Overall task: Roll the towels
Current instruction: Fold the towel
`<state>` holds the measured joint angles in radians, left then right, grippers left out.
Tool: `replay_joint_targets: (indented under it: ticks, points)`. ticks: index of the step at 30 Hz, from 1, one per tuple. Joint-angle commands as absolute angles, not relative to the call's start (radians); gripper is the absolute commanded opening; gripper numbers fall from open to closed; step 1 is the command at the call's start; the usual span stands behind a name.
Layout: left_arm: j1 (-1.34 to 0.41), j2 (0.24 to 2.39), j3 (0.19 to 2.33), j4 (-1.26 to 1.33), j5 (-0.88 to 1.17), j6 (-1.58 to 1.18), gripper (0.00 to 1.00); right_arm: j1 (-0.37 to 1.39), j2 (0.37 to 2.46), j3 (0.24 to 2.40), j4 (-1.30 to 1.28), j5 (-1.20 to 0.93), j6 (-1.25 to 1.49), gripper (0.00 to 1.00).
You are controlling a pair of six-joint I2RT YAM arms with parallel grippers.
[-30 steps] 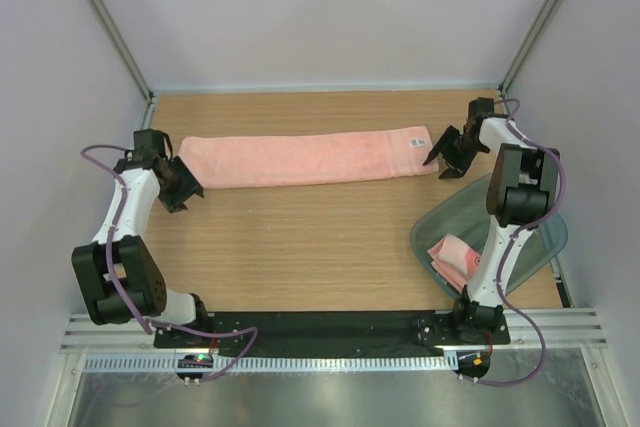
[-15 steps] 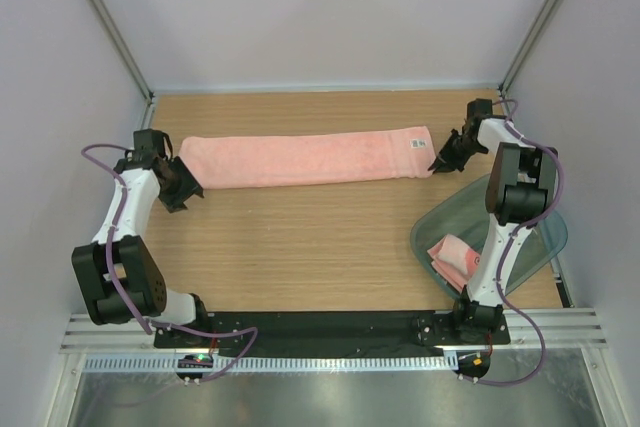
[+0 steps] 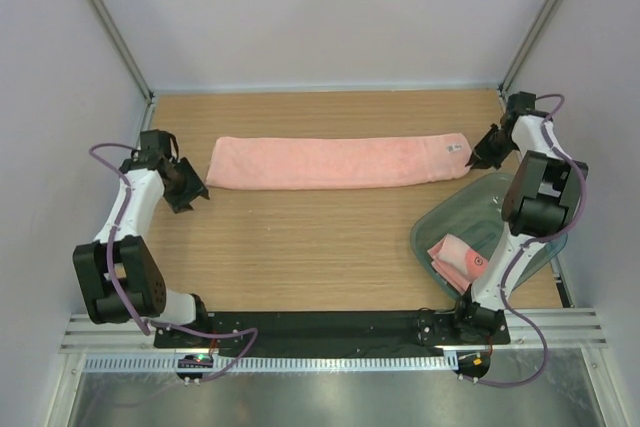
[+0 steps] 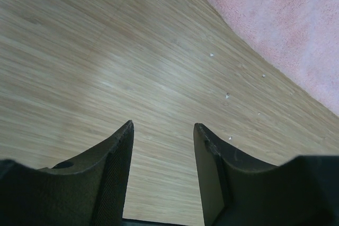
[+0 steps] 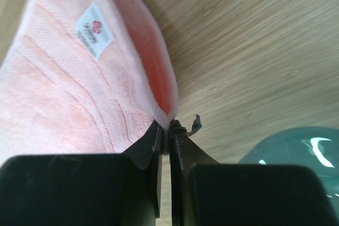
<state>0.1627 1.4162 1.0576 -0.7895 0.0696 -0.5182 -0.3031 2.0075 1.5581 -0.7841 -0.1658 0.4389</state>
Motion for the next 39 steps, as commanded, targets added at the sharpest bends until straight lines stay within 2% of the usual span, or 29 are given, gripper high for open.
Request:
replay_joint_targets:
  ticks: [1, 5, 12, 19, 23, 31, 39]
  points:
    - [0.156, 1.391, 1.058, -0.782, 0.133, -0.515, 0.50, -0.284, 1.908, 1.643, -0.831, -0.107, 0.402, 0.01]
    - [0.155, 1.321, 1.019, -0.792, 0.144, -0.520, 0.50, -0.239, 1.891, 1.722, -0.854, -0.129, 0.373, 0.01]
    - [0.152, 1.278, 0.971, -0.824, 0.167, -0.532, 0.50, -0.034, 1.922, 1.929, -0.945, -0.187, 0.311, 0.01]
    - [0.153, 1.198, 1.015, -0.920, 0.227, -0.554, 0.49, 0.175, 2.003, 2.186, -1.029, -0.219, 0.362, 0.01]
    - [0.153, 1.088, 0.939, -0.885, 0.207, -0.586, 0.49, 0.270, 2.049, 2.307, -1.028, -0.250, 0.400, 0.01]
    - [0.153, 0.832, 0.897, -0.861, 0.111, -0.603, 0.52, 0.416, 2.072, 2.335, -0.878, -0.331, 0.479, 0.01]
    - [0.152, 0.741, 0.884, -0.862, 0.071, -0.637, 0.52, 0.560, 2.121, 2.333, -0.680, -0.356, 0.567, 0.01]
